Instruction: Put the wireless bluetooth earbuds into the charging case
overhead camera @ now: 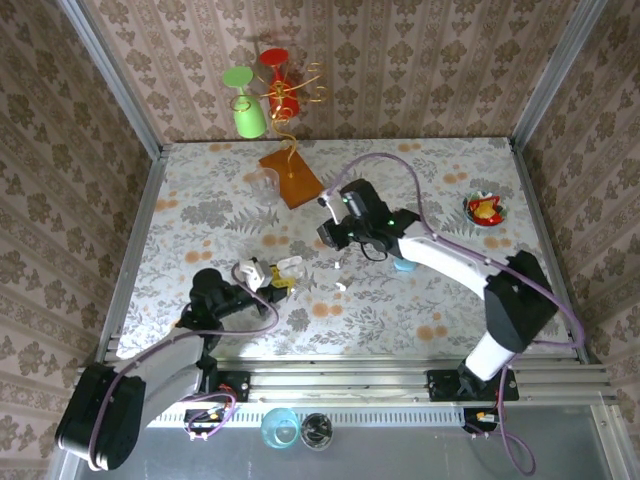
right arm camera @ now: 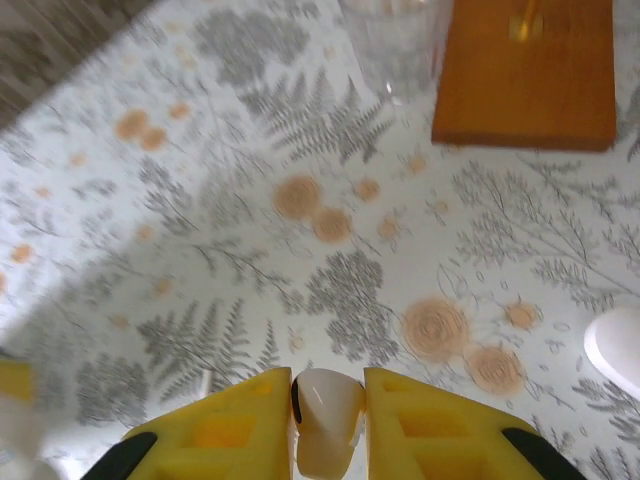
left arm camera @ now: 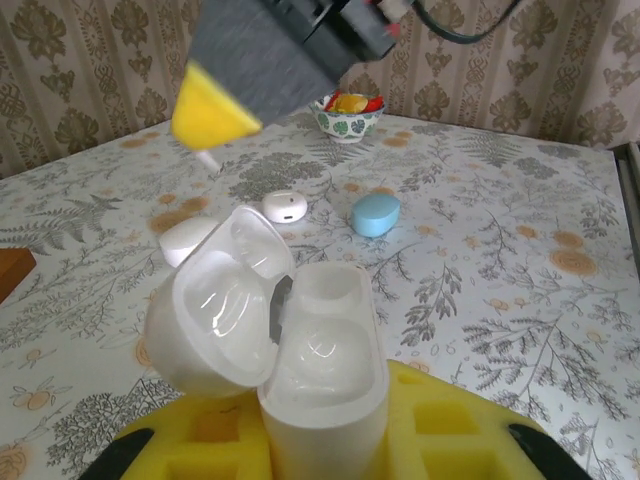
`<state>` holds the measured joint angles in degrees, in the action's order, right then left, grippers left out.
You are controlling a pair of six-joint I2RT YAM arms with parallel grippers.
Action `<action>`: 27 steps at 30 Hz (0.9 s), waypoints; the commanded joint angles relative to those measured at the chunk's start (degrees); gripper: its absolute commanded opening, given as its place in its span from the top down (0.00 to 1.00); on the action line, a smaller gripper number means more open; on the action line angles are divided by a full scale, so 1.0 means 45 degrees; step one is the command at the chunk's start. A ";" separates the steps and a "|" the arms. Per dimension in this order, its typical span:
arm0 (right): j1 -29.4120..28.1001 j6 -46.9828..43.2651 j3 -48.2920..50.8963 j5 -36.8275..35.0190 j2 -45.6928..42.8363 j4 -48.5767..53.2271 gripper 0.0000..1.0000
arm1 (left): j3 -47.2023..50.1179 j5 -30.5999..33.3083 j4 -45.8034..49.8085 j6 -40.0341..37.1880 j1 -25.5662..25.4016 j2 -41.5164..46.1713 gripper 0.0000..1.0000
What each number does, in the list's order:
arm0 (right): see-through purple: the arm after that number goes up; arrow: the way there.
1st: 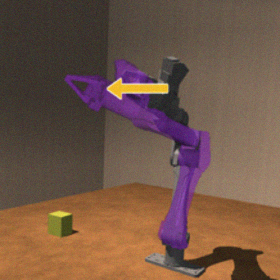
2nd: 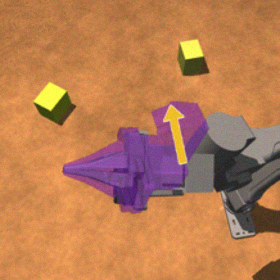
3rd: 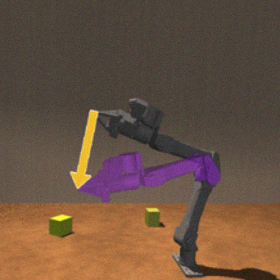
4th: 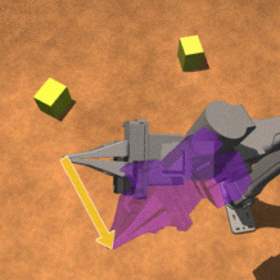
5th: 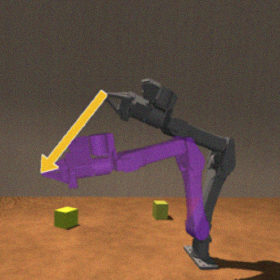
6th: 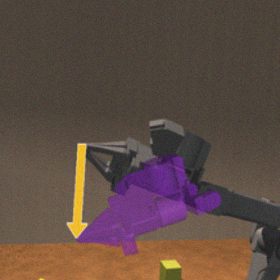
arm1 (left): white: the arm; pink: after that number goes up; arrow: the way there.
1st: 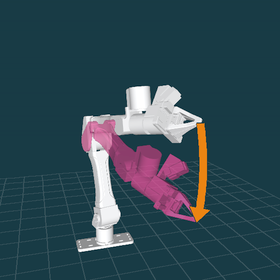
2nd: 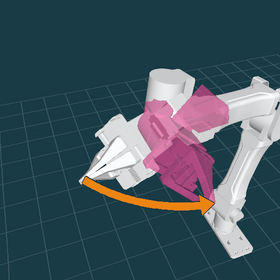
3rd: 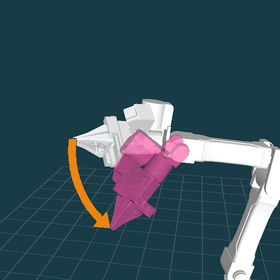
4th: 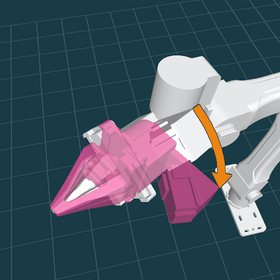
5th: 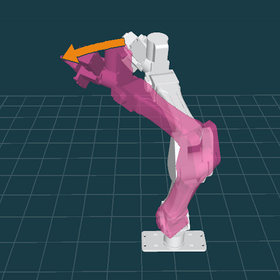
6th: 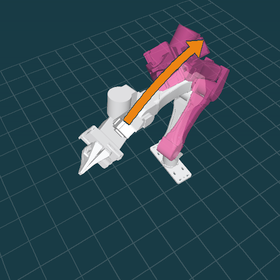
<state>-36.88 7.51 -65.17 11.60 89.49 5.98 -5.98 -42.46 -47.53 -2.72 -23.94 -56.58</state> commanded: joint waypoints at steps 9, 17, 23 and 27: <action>0.0286 0.0896 0.2031 0.3226 -0.2612 -0.4654 0.76 | -0.1194 0.0275 -0.3976 0.0949 -0.0848 -0.2662 1.00; 0.0085 0.0273 0.2168 0.4234 -0.2813 -0.4637 0.76 | -0.1976 0.0457 -0.3755 0.0895 -0.1463 -0.3082 1.00; -0.0336 -0.0139 0.2094 0.4616 -0.2597 -0.4768 0.77 | -0.2338 0.0469 -0.3599 0.0843 -0.1690 -0.3150 1.00; -0.0532 -0.0282 0.2060 0.4839 -0.2401 -0.4833 0.77 | -0.2420 0.0538 -0.3657 0.0932 -0.1729 -0.3131 1.00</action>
<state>-38.70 7.86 -55.86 31.09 77.97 -13.65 -15.38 -40.27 -62.04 0.45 -31.44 -70.57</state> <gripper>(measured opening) 0.236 0.221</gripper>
